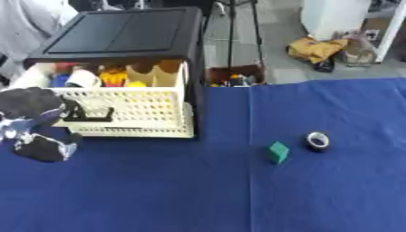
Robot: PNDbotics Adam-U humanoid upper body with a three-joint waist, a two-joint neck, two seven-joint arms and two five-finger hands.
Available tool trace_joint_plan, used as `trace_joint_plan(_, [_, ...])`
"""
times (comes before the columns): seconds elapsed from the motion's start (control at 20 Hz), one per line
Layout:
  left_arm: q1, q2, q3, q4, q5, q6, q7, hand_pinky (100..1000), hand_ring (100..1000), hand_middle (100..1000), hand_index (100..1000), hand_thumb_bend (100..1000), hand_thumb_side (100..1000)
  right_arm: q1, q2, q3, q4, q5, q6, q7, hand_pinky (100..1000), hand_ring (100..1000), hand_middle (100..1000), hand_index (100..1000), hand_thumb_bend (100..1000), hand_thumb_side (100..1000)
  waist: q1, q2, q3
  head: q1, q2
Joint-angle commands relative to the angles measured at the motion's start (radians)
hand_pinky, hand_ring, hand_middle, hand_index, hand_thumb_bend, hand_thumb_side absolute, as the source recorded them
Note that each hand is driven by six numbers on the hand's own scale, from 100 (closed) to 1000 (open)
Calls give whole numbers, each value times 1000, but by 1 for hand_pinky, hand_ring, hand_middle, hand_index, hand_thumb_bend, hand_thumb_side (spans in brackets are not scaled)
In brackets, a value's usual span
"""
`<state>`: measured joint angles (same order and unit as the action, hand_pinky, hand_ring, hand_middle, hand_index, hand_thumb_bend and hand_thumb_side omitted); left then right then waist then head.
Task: Pick up objects from table and place into drawer.
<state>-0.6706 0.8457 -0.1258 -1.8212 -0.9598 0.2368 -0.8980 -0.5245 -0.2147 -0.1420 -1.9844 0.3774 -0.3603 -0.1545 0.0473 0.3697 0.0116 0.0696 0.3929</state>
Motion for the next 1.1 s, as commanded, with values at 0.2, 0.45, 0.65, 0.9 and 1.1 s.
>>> trace_joint_plan(0.2, [-6,34,35,-19,11,14,-9,100,100,140,955,142,373,-8,-7,-7,-16,-5,3,-3,761,751,692,848,100,923,0,-18,2,-1,-11])
trace_joint_plan(0.45, [-11,25,55,-61,37,24,1,100,100,132,1000,140,367,-7,-7,-8,-16,-5,4,-3,761,751,692,847,100,923,-1,-18,2,-1,-10])
trace_joint_plan(0.65, [-11,19,73,-96,64,38,7,100,100,127,1000,150,370,-5,-6,-7,-16,-5,4,-3,762,752,692,847,100,924,-1,-17,5,-3,-6])
trace_joint_plan(0.9, [-4,15,93,-118,74,52,14,100,100,122,1000,149,368,-5,-7,-8,-16,-4,5,-6,762,751,692,847,100,924,-1,-15,6,-5,-4])
trace_joint_plan(1.1, [-27,-2,125,-168,68,89,100,100,100,108,1000,135,362,-9,-12,-10,-16,-2,5,-10,761,752,693,846,100,921,-4,-17,7,-9,-2])
